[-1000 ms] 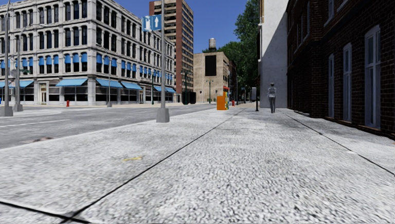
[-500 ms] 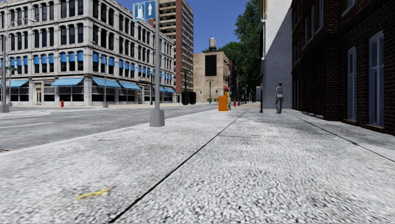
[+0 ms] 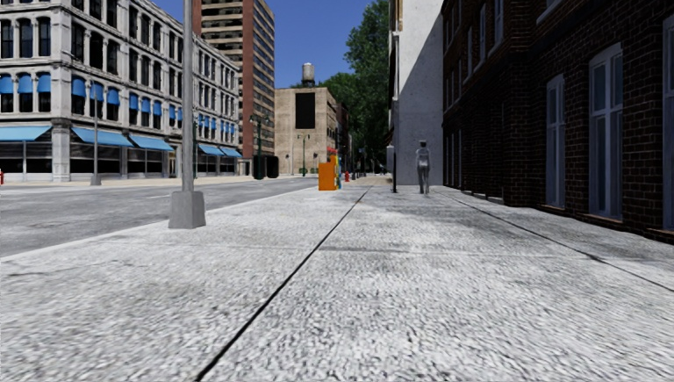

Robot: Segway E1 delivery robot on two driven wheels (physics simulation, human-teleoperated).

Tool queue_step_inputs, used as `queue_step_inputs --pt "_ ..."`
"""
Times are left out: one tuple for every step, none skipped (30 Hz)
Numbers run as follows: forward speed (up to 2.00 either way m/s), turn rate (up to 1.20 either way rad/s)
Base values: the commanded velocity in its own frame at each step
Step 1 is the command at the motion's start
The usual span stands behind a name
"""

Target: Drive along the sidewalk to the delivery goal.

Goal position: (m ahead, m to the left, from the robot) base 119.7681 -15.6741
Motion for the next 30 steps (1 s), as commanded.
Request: queue_step_inputs --pt "2.0 0.0" --pt "2.0 0.0" --pt "2.0 0.0" --pt "2.0 0.0" --pt "2.0 0.0" --pt "2.0 0.0" --pt "2.0 0.0" --pt "2.0 0.0" --pt "2.0 0.0" --pt "2.0 0.0" --pt "2.0 0.0" --pt "2.0 0.0" --pt "2.0 0.0" --pt "2.0 0.0" --pt "2.0 0.0" --pt "2.0 0.0" --pt "2.0 0.0" --pt "2.0 0.0" --pt "2.0 0.0" --pt "2.0 0.0" --pt "2.0 0.0" --pt "2.0 0.0" --pt "2.0 0.0" --pt "2.0 0.0" --pt "2.0 0.0" --pt "2.0 0.0" --pt "2.0 0.0" --pt "2.0 0.0" --pt "2.0 0.0" --pt "2.0 0.0"
